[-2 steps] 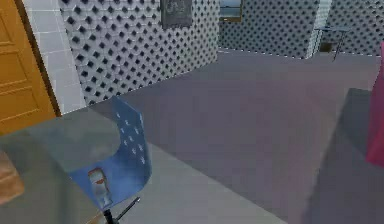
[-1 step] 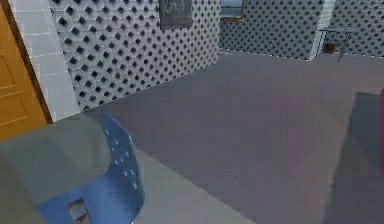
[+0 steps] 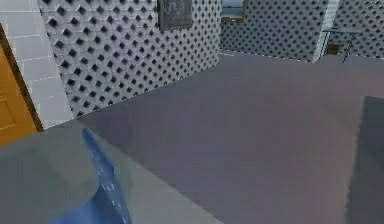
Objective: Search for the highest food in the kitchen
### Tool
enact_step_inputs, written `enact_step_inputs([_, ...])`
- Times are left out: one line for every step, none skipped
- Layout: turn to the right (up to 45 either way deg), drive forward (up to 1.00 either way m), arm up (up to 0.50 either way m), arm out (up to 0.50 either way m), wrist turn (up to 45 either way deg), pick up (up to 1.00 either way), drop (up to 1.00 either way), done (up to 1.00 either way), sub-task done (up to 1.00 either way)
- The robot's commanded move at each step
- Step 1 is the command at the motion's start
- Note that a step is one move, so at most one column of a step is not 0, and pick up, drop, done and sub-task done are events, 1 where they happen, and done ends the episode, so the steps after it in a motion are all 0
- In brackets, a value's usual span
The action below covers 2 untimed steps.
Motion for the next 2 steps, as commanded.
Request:
enact_step_inputs([45.0,0.0,0.0,0.0,0.0,0.0,0.0,0.0,0.0])
enact_step_inputs([45.0,0.0,0.0,0.0,0.0,0.0,0.0,0.0,0.0])
